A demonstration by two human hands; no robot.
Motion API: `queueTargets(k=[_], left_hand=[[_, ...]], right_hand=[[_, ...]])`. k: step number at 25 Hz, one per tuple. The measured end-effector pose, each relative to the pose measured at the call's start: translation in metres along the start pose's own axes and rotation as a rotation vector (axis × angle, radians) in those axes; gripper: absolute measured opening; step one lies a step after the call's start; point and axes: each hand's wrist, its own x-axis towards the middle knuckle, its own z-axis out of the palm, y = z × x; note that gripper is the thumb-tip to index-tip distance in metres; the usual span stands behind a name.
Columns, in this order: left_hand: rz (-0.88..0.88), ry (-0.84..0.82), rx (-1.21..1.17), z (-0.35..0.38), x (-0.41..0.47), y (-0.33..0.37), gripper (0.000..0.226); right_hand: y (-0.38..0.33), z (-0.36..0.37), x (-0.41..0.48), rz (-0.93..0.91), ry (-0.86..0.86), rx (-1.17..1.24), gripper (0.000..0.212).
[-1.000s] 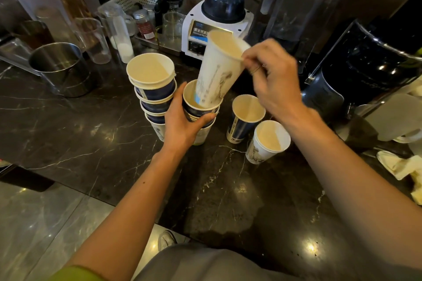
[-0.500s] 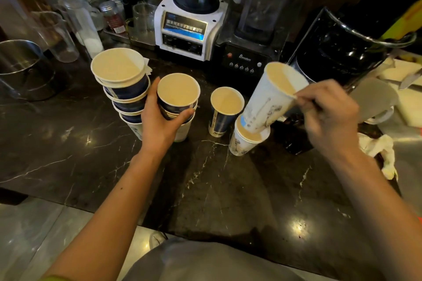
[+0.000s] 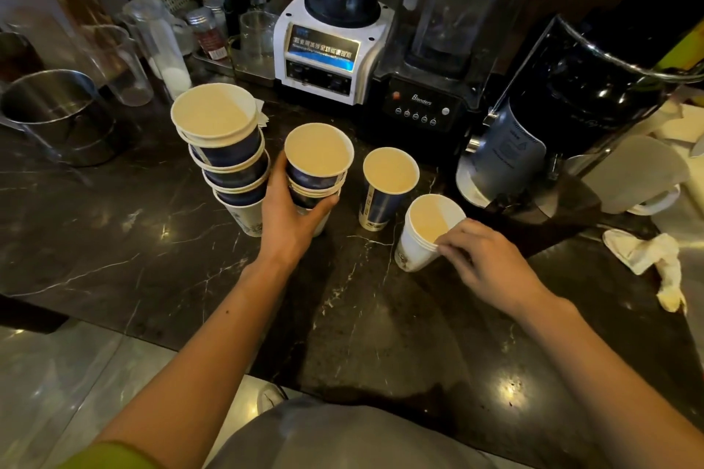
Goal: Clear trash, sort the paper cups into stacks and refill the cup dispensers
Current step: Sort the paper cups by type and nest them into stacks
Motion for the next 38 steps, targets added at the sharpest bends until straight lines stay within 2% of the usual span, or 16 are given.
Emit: queueTargets(k=[3, 6, 8, 11, 13, 16, 19, 22, 25, 28, 33, 35, 37, 38], left_hand=[[-0.009, 0.002, -0.004, 0.000, 0.000, -0.001, 0.086], [-0.018, -0.017, -0.006, 0.000, -0.007, 0.003, 0.088], [-0.020, -0.059, -0.033, -0.003, -0.015, 0.006, 0.087], [-0.014, -0.117, -0.067, -0.009, -0.028, 0.008, 0.083], [-0.020, -0.129, -0.081, -0.012, -0.032, 0.005, 0.087], [-0.043, -0.129, -0.051, -0.014, -0.031, 0.000, 0.093], [-0.041, -0.114, -0.012, -0.008, -0.029, -0.002, 0.096], [-0.037, -0.102, 0.007, -0.006, -0.028, -0.005, 0.097], [-0.046, -0.083, 0.009, -0.004, -0.028, -0.008, 0.100], [-0.040, -0.076, 0.002, -0.004, -0.028, -0.010, 0.095], [-0.020, -0.087, -0.016, -0.004, -0.028, -0.008, 0.086], [-0.031, -0.084, -0.018, -0.004, -0.028, -0.008, 0.087], [-0.023, -0.081, -0.021, -0.004, -0.028, -0.008, 0.087], [-0.013, -0.081, -0.021, -0.003, -0.028, -0.008, 0.087]], right_hand=[[-0.010, -0.014, 0.012, 0.030, 0.060, 0.048, 0.029], [-0.046, -0.028, 0.039, -0.106, 0.183, 0.124, 0.038], [-0.072, -0.026, 0.067, -0.224, 0.171, 0.113, 0.045], [-0.094, -0.011, 0.097, -0.382, 0.136, 0.076, 0.030], [-0.098, -0.008, 0.100, -0.435, 0.178, 0.074, 0.022], [-0.099, -0.033, 0.105, -0.454, 0.432, 0.119, 0.023], [-0.084, -0.082, 0.103, -0.338, 0.720, 0.193, 0.016], [-0.059, -0.107, 0.097, -0.231, 0.853, 0.153, 0.016], [-0.037, -0.094, 0.098, -0.203, 0.778, 0.037, 0.017], [-0.028, -0.063, 0.098, -0.225, 0.588, -0.038, 0.018], [-0.029, -0.014, 0.097, -0.061, 0.032, -0.096, 0.020], [-0.035, -0.008, 0.096, -0.064, 0.061, -0.096, 0.024], [-0.050, -0.012, 0.095, -0.230, 0.210, -0.020, 0.028], [-0.059, -0.014, 0.095, -0.335, 0.217, 0.031, 0.028]])
